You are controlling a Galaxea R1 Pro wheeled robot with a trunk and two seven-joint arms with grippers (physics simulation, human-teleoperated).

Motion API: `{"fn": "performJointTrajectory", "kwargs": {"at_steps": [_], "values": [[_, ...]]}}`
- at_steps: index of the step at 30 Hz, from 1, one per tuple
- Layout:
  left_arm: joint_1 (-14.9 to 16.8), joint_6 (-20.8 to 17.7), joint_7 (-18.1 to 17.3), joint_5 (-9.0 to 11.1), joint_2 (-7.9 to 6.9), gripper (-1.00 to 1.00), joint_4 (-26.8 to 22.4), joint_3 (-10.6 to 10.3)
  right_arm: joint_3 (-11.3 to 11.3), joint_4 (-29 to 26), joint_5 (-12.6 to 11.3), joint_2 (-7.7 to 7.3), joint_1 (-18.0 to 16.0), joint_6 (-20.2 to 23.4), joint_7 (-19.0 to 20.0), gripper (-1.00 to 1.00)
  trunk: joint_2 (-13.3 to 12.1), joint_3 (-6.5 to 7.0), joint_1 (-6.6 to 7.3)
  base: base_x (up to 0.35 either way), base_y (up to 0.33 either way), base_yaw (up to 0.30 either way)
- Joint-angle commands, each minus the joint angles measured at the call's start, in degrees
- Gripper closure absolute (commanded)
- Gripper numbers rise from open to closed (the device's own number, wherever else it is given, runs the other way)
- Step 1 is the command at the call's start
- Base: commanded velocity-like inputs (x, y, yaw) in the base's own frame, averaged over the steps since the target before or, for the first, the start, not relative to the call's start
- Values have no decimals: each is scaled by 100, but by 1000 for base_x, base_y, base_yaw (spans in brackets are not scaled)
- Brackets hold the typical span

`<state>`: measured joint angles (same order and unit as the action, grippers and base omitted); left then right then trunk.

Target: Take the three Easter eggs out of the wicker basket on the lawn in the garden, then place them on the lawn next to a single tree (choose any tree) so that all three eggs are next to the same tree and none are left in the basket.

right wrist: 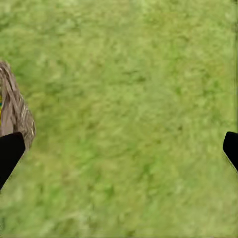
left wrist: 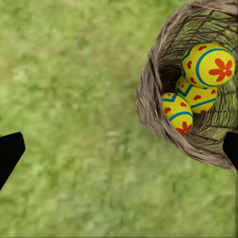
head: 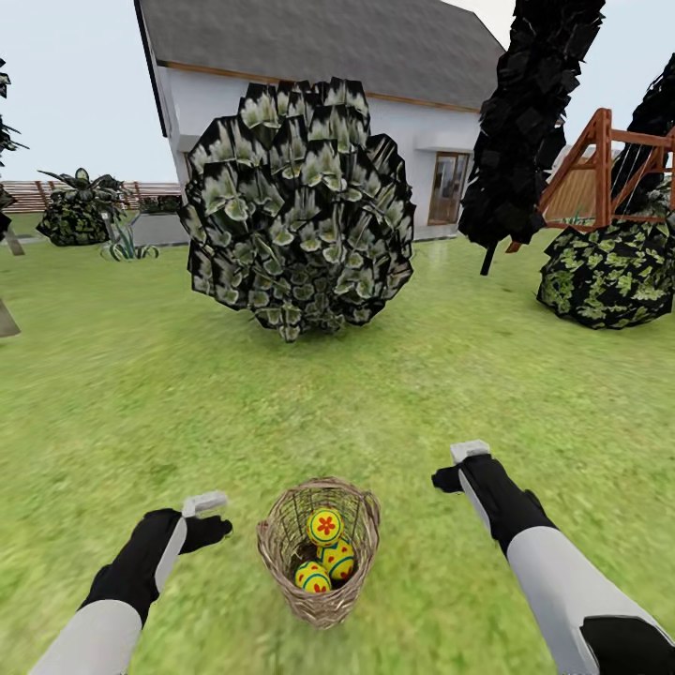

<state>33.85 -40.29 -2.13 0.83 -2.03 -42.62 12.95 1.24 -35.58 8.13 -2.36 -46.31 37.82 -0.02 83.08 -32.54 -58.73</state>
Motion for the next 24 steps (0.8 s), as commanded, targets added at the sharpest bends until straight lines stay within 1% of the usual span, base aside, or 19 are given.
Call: {"fn": "performJointTrajectory", "kwargs": {"at_steps": [1,3,5,7,8,9,11,16,24], "values": [[-7,-64,-1,1,4,-100,-81,-1,1,-3,1,3,0,1,4,-100,0,0,0,0,0,0],[-19,-197,-1,1,45,-100,-220,-5,5,-12,5,15,12,7,12,-100,0,0,0,0,0,0],[-24,-245,1,-2,120,-100,-243,-6,6,-31,10,21,25,11,-3,-100,0,0,0,0,0,0],[-24,-280,-7,1,164,-100,-310,3,5,-45,10,22,30,13,-10,-100,0,-2,0,0,0,25],[-22,-296,-9,3,197,-100,-334,5,2,-43,6,15,32,14,-9,-100,0,-4,0,0,-99,148],[-19,-292,-3,-1,308,-100,-289,1,0,-48,0,10,33,14,-13,-100,0,-7,0,0,-253,231],[-19,-291,-2,2,350,-100,-273,3,-1,-28,3,19,34,14,-24,-100,0,-13,0,0,-296,253],[-18,-303,2,2,397,-100,-257,5,7,5,21,32,34,14,-40,-100,0,-31,0,34,-329,270],[-18,-304,2,-2,415,-100,-256,6,7,15,14,33,34,14,-17,-100,0,-59,0,155,-312,272]]}}
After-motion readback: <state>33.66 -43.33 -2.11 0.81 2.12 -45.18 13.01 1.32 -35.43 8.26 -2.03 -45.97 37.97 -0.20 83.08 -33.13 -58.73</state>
